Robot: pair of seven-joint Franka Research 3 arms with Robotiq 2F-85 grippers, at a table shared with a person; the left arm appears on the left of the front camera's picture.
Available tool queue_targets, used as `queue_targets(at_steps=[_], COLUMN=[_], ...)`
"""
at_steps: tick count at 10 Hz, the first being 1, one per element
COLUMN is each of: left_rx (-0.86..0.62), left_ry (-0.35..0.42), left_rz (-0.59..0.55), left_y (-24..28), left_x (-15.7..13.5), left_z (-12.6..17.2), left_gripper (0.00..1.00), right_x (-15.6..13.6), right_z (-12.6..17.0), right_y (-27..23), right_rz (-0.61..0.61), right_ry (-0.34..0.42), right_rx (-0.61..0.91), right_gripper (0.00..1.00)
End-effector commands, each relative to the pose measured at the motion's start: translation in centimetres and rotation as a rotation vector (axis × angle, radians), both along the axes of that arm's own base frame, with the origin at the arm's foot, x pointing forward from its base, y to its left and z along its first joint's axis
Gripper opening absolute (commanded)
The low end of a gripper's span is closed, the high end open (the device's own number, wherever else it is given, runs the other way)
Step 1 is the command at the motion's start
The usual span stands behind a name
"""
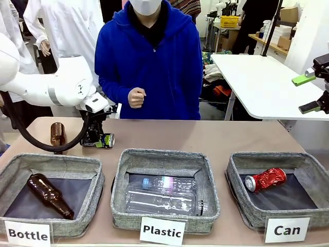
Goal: Sort the can waste into the basket.
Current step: Pick up the can waste from the table and place it in the right Fabric basket.
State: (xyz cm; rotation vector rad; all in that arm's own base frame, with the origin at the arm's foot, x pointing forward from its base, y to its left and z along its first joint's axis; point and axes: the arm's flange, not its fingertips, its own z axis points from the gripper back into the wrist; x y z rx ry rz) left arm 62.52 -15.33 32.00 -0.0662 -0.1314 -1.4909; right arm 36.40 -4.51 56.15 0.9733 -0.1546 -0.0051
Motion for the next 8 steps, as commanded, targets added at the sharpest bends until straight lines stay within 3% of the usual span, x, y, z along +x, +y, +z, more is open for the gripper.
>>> queue_targets(at_steps=[1,2,3,6,8], left_rx=[0.023,0.029,0.030,0.025,-0.045], left_ry=[0.011,0.011,0.011,0.022,0.011], left_rz=[0.010,0.014,0.017,0.021,0.072], left_y=[0.0,0.0,0.0,0.2,1.7], left_x=[0.5,0.5,0.4,-0.2,-2.1], left_z=[0.2,0.1,0.1,0.8,4.9], left_gripper=[0.00,0.35,0.00,0.00,0.00], right_x=[0.1,0.1,0.1,0.1,0.1], right_z=[0.2,0.2,0.2,0.2,0.2], right_y=[-0.3,-0.3,-0.3,-0.3,-0.3], right_rz=[0.015,0.015,0.015,0.015,0.015], right_ry=[-0.008,-0.008,-0.008,-0.008,-0.008], right_rx=[-0.010,-0.010,-0.010,-0.010,-0.010], right_gripper=[1.00,1.00,1.00,1.00,1.00])
